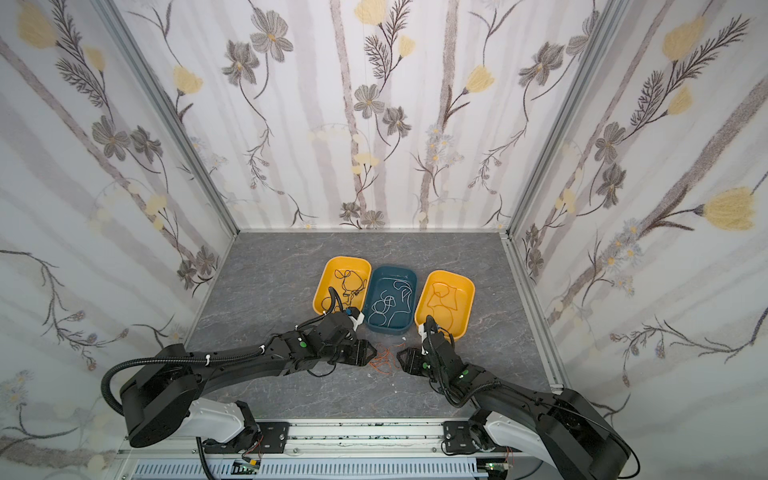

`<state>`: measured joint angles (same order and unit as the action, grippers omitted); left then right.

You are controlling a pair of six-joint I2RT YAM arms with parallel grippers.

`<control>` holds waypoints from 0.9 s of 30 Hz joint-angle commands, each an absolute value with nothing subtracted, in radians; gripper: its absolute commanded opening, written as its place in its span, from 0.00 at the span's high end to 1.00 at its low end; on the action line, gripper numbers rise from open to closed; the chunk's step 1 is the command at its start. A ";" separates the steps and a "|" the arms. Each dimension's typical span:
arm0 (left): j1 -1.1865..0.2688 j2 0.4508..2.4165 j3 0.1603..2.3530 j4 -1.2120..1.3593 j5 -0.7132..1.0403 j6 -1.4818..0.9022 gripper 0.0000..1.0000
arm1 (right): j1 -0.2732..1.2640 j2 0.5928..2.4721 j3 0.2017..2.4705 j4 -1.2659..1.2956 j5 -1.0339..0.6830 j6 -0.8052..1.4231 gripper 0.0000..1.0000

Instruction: Untangle the cables

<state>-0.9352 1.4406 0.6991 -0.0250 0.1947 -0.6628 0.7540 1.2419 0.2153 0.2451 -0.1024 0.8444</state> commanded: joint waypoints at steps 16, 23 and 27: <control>-0.940 1.647 0.657 0.191 0.183 -0.739 0.67 | 0.866 1.218 0.256 0.333 -0.045 0.874 0.94; -0.940 1.670 0.655 0.145 0.155 -0.734 0.71 | 0.876 1.063 0.284 0.227 -0.007 0.857 0.95; -0.940 1.674 0.655 0.100 0.137 -0.721 0.71 | 0.874 0.937 0.310 0.149 0.027 0.846 0.97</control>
<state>-0.9409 1.6604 0.6621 0.2413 0.1795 -0.7296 0.8761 0.9920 0.2901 0.2035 -0.0189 0.8589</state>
